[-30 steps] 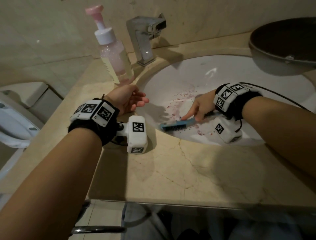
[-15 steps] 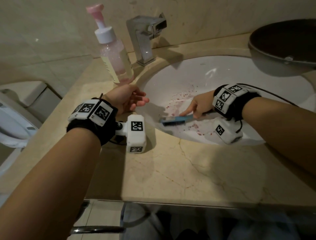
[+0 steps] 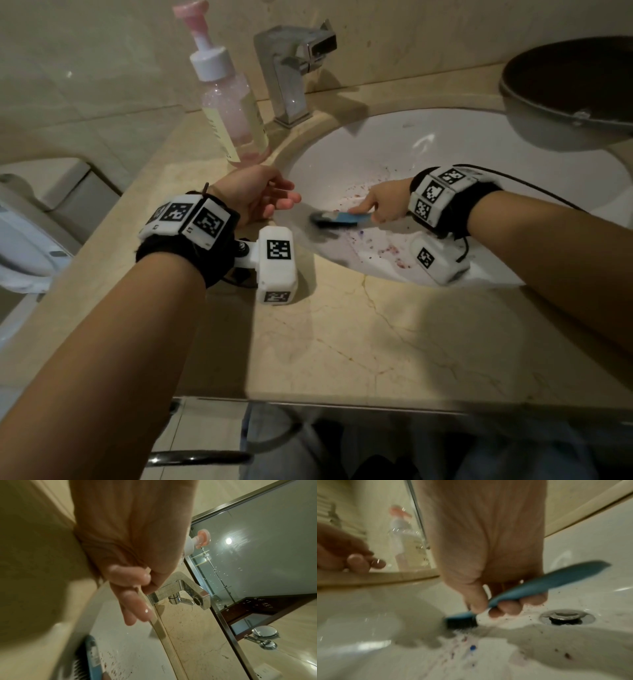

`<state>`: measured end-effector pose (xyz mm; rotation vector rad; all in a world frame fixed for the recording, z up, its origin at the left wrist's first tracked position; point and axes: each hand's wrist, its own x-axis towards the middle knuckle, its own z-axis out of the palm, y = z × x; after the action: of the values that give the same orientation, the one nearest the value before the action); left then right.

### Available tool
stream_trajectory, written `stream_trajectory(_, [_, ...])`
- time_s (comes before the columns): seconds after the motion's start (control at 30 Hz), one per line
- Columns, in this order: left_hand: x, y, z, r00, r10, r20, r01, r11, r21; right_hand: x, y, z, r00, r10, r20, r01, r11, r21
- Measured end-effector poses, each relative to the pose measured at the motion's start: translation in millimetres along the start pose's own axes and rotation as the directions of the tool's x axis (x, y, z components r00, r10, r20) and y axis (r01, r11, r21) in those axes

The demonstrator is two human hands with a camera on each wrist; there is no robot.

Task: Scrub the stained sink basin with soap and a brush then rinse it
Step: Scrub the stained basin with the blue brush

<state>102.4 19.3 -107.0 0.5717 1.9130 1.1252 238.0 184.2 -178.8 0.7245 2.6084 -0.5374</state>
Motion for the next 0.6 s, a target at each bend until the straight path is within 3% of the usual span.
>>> stream_trajectory(0.1, [0, 0, 0, 1.000, 0.004, -0.006, -0.004, 1.000, -0.002, 6, -3, 0, 0.999, 0.007, -0.052, -0.010, 0.998, -0.061])
stream_trajectory(0.23, [1, -2, -1, 1.000, 0.005, -0.008, -0.005, 1.000, -0.016, -5, 18, -9, 0.986, -0.074, 0.151, 0.060, 0.994, 0.092])
stream_trajectory(0.3, [1, -2, -1, 1.000, 0.008, -0.014, -0.008, 1.000, -0.015, -11, 27, -8, 0.984, -0.064, 0.166, 0.046, 0.993, 0.107])
stream_trajectory(0.47, [0, -2, 1, 1.000, 0.018, -0.013, -0.017, 1.000, 0.002, 5, 33, -1, 0.996, 0.034, -0.087, -0.036, 0.999, -0.012])
stream_trajectory(0.6, [1, -3, 0, 1.000, 0.022, -0.015, -0.022, 1.000, -0.014, 9, 29, -6, 0.981, 0.015, -0.193, 0.010, 0.992, 0.128])
